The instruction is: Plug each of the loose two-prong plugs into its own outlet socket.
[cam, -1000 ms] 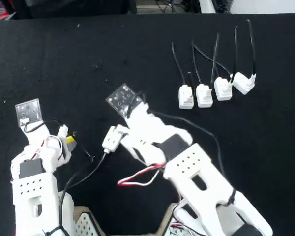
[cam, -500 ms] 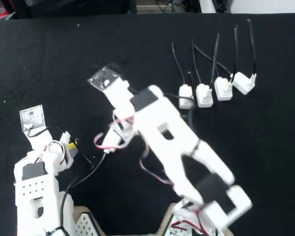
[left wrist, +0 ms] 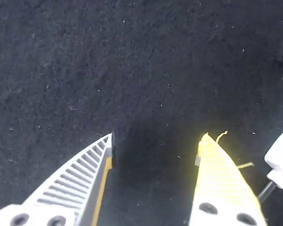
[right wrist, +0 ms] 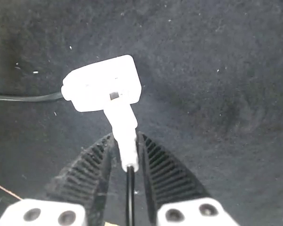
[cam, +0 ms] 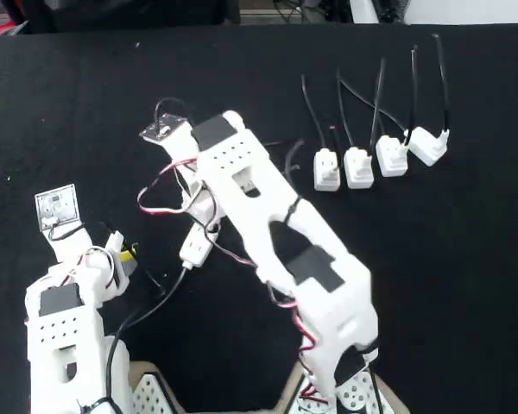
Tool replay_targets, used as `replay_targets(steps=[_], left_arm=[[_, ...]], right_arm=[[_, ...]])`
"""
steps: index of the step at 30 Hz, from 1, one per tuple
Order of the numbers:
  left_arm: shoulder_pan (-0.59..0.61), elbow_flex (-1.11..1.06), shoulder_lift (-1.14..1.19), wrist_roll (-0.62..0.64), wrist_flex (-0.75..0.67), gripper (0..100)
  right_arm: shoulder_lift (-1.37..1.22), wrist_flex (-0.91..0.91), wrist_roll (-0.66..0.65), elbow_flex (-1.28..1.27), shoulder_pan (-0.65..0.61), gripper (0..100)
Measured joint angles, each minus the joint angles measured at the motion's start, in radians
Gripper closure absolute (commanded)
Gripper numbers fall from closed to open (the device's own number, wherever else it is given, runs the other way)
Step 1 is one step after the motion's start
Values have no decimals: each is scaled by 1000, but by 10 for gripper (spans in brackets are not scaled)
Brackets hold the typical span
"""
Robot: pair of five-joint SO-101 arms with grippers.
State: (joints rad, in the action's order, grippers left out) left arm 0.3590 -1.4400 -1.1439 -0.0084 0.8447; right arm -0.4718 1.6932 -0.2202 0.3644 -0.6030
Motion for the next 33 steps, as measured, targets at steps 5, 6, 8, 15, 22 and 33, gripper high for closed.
replay_targets(steps=[5, 6, 8, 15, 22, 33], left_arm=[[0, 0, 0, 0, 0, 712], [0, 0, 0, 0, 0, 712], [0, 0, 0, 0, 0, 712], [29, 0, 0, 0, 0, 712], [29, 0, 0, 0, 0, 712], [29, 0, 0, 0, 0, 712]], right_arm=[[-89, 31, 0, 97, 6, 988], [-98, 31, -2, 109, 11, 988], [-104, 31, -28, 130, 31, 988], [-104, 37, -55, 152, 78, 988], [-104, 37, -55, 152, 46, 988], [-218, 37, -55, 158, 32, 988]])
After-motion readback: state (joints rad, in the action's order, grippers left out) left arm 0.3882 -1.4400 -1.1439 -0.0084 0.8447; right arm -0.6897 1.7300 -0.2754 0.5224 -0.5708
